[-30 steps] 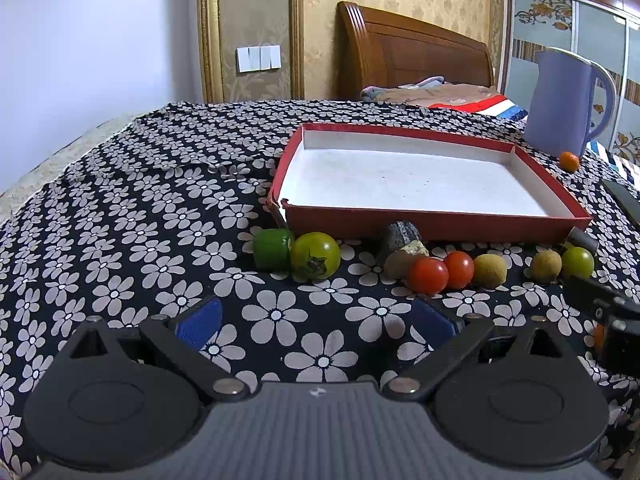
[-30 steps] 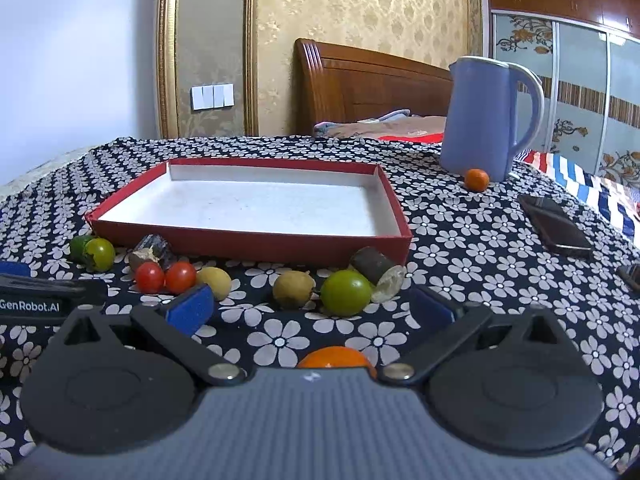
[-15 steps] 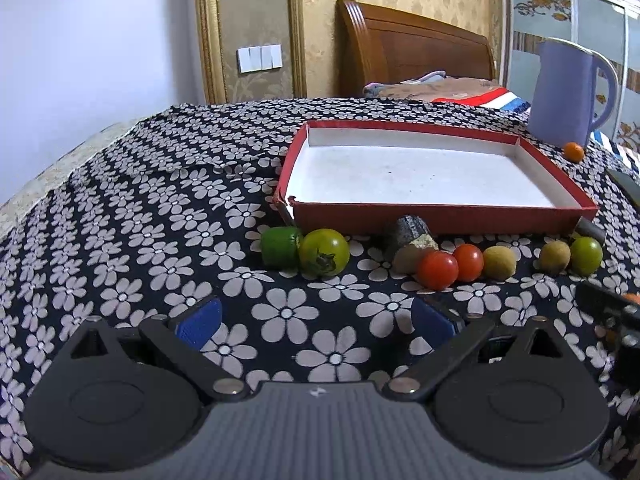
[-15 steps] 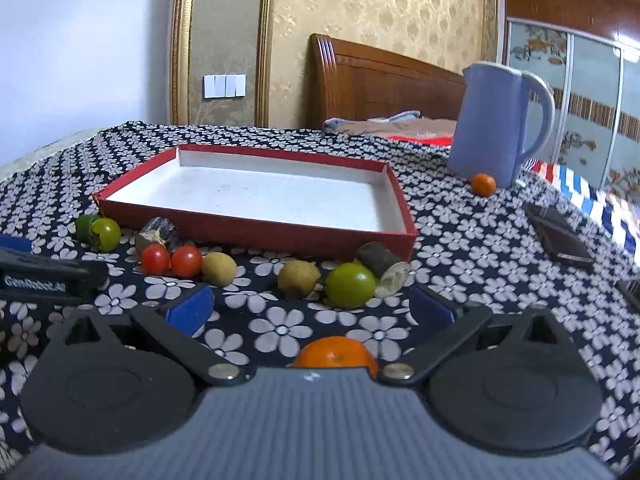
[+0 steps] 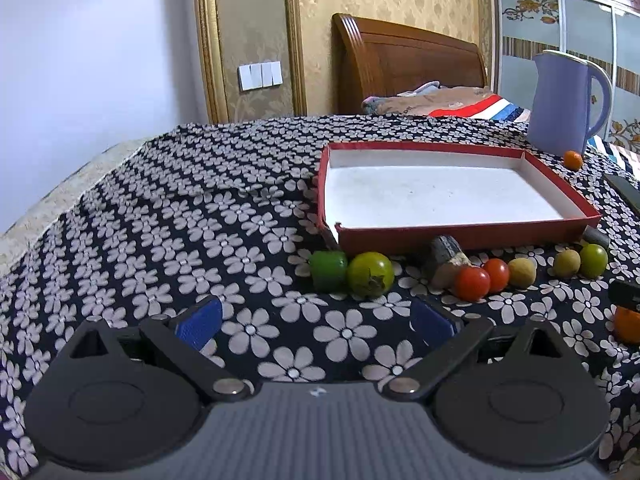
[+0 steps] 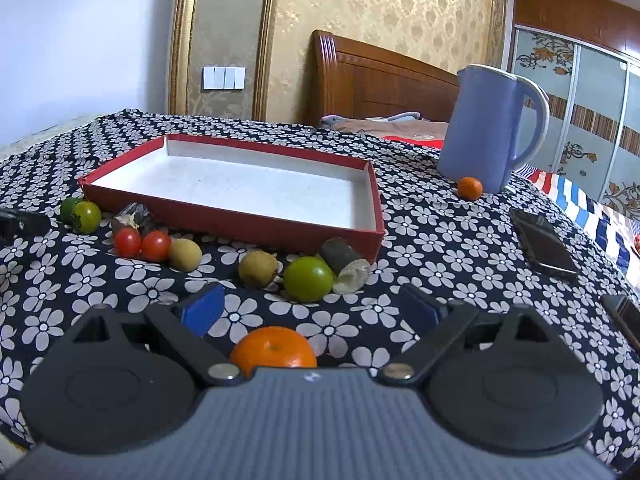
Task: Organize fruits
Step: 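Close the right gripper on the tangerine in front of the fruit row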
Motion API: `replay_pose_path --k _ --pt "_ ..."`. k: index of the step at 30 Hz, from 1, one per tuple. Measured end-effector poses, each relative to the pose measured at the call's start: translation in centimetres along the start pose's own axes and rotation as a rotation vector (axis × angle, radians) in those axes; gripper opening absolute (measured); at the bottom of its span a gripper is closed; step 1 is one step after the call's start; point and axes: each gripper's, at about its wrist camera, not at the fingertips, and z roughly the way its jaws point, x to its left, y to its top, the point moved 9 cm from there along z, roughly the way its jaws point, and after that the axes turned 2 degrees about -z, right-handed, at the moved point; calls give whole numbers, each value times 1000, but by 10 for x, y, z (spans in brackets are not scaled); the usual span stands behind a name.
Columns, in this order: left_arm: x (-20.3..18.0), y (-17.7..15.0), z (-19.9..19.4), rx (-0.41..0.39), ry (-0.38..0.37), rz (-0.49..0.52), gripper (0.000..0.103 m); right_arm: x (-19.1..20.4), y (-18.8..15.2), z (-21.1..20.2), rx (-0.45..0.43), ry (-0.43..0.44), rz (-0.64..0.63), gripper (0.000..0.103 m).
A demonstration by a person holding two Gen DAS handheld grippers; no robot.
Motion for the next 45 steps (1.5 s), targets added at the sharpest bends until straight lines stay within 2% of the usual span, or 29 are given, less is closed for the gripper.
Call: replay_pose_path --k 4,6,9,10,16,18,19,21,25,30,37,42,45 --pt "2 6 4 -2 14 10 101 -5 3 0 -10 -1 -4 89" --pt "1 8 9 2 27 17 100 -11 4 3 -4 3 9 79" --pt "-3 7 19 29 16 18 85 -19 4 11 17 -11 3 74" --pt "-4 5 23 43 10 15 83 -20 3 14 26 -10 3 74" --pt "-3 -2 38 80 12 -10 83 -7 4 21 43 72 0 65" --pt "-1 -2 37 79 16 -15 80 -4 4 25 58 70 -23 52" --pt "-2 -1 35 80 14 -13 76 -6 4 26 65 62 -27 52" --pt "-5 -1 31 76 -9 -9 76 -15 5 22 62 71 7 52" --pt "-11 -3 25 62 -29 14 76 -18 -4 -3 73 157 39 52" --pt "-9 -5 29 78 -31 -13 76 -8 -6 -27 51 233 54 52" --pt "-7 -7 30 83 -13 -1 76 14 -22 -26 86 263 -1 53" --pt "-6 -3 28 67 -17 2 76 11 -28 -21 104 251 9 42" --pt "-2 1 31 69 -13 0 76 12 -26 -19 94 255 0 41"
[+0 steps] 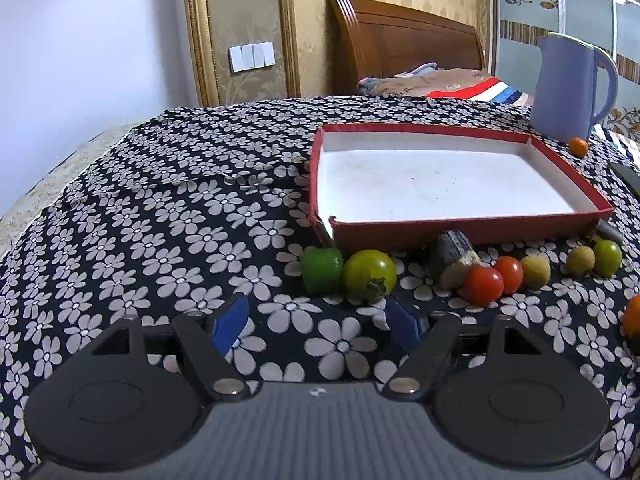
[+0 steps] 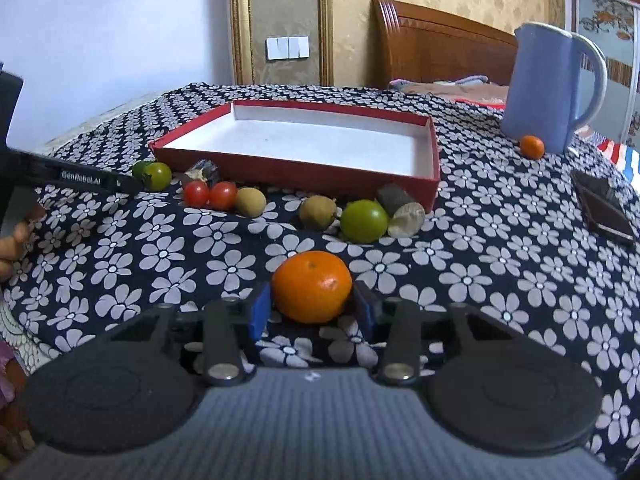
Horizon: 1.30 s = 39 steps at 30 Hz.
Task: Organize fruits
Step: 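Close the right gripper on the tangerine in front of the fruit row, then grasp the green pepper piece with the left gripper while the right gripper lifts the tangerine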
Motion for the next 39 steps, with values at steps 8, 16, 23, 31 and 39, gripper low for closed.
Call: replay_pose_path --k 8,16,23,31,39 --pt "20 18 13 8 60 38 76 1 4 12 -25 -47 -36 49" --pt "9 24 20 -16 94 89 75 0 4 17 -21 -13 6 42" --pt "-18 26 16 -31 14 110 75 0 3 17 -24 -15 12 42" --pt "-2 26 27 -19 44 41 75 -1 6 18 -26 -27 21 42" --pt "8 11 48 48 6 3 75 1 5 21 -24 -55 10 42"
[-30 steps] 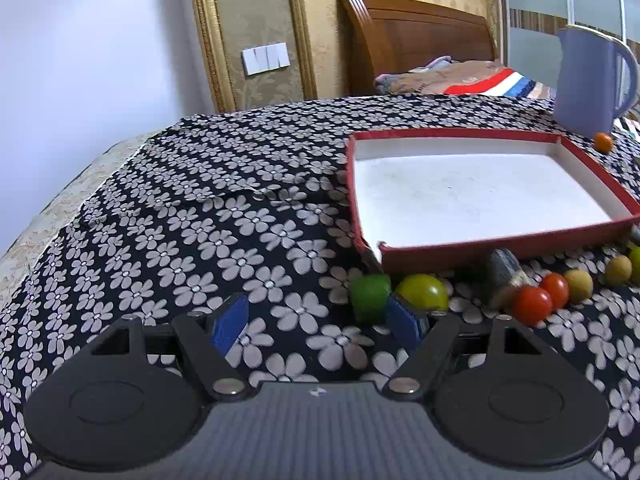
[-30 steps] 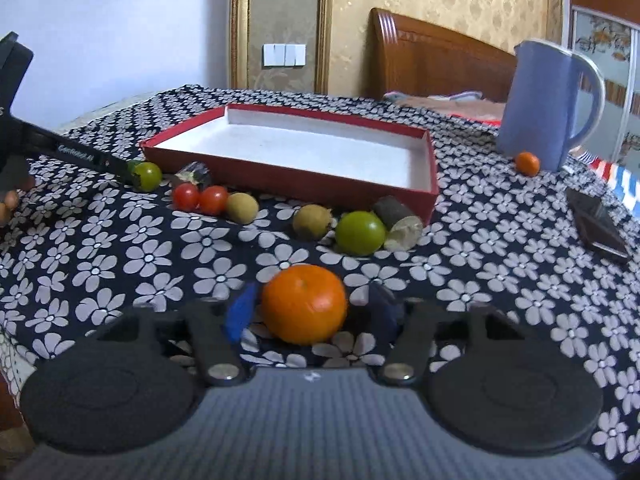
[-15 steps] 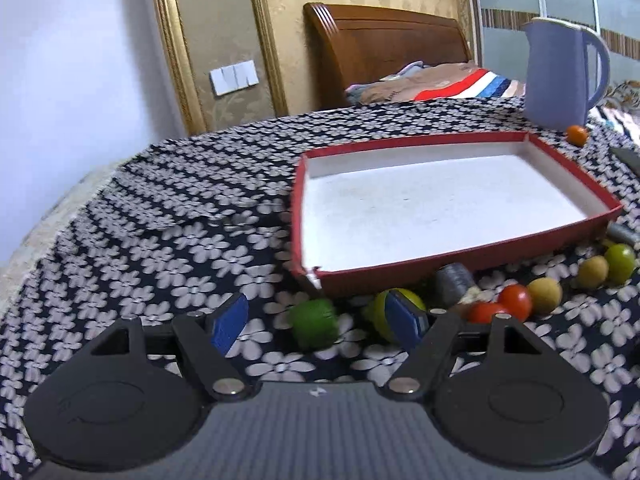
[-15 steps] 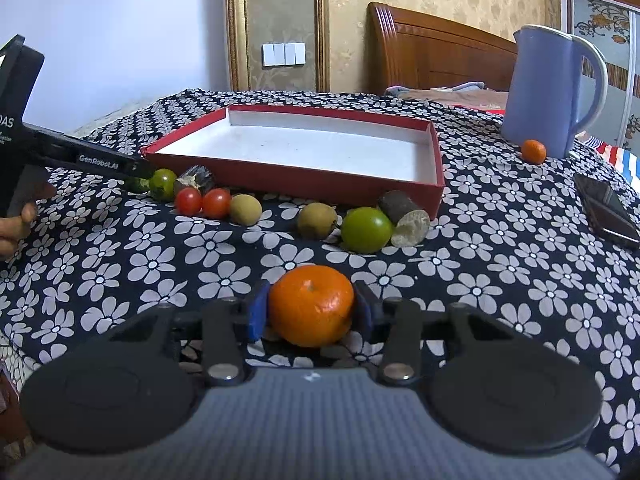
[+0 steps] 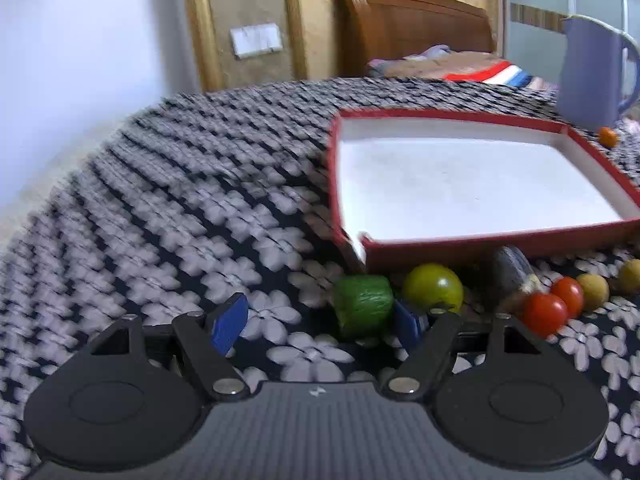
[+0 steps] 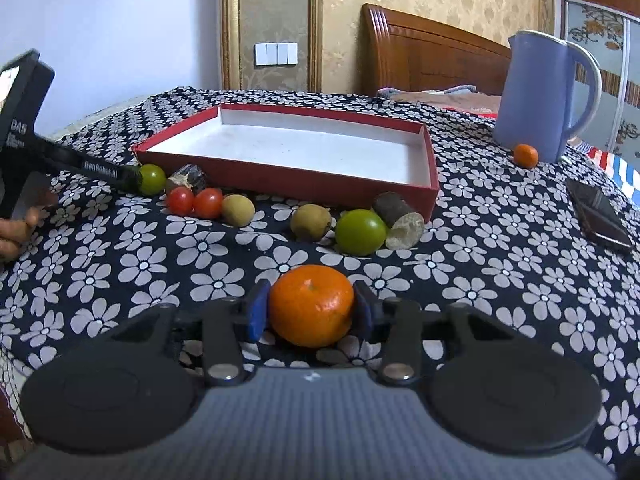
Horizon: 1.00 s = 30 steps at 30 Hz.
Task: Organize fruits
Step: 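Grasp the green pepper piece with the left gripper while the right gripper lifts the tangerine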
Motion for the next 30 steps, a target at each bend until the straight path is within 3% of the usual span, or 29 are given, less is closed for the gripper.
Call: replay_pose_path --k 3,5,7,10,22,30 --pt "1 2 2 -1 -8 -21 75 -1 0 0 0 3 8 42" --pt "0 3 2 -7 -5 -19 67 -1 0 0 -2 0 9 42" --pt "-5 4 -1 -10 -33 -2 43 -1 1 0 -5 0 16 41" --pt "-10 6 0 -16 -46 -1 30 -4 1 0 -7 -11 25 41" --pt "-21 1 -39 -45 -109 -71 27 5 13 -7 -47 -7 31 41" --pt "-56 1 -62 -89 -116 -17 27 17 39 -6 -100 -15 40 41"
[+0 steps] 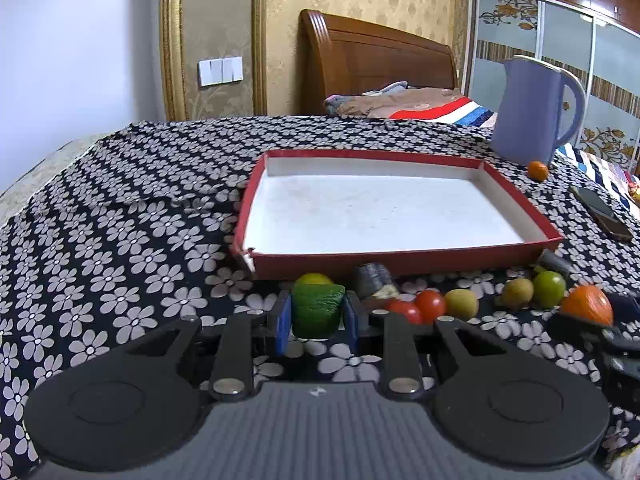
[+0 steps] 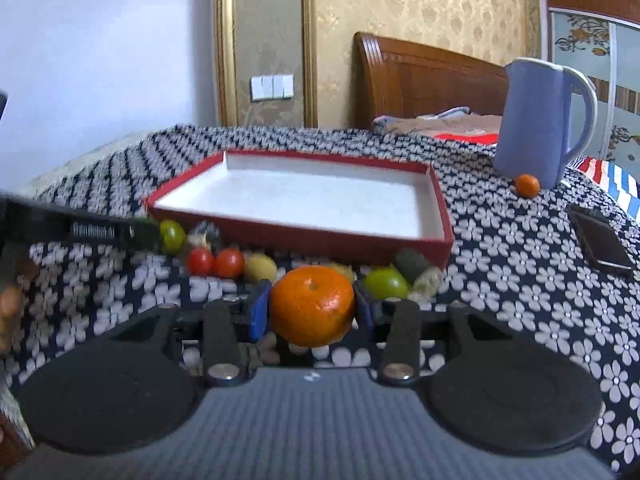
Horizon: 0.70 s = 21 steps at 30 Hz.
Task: Organize fruits
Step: 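Grasp the green pepper piece with the left gripper while the right gripper lifts the tangerine, then carry the green pepper piece over the tray and open the left gripper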
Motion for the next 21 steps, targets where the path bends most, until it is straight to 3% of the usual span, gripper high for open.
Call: replay_pose_path --k 11,21 --pt "-30 24 -4 -48 4 42 27 -9 39 15 -49 -51 30 41" --pt "-39 32 8 -60 16 61 27 -8 48 23 -51 -65 19 41"
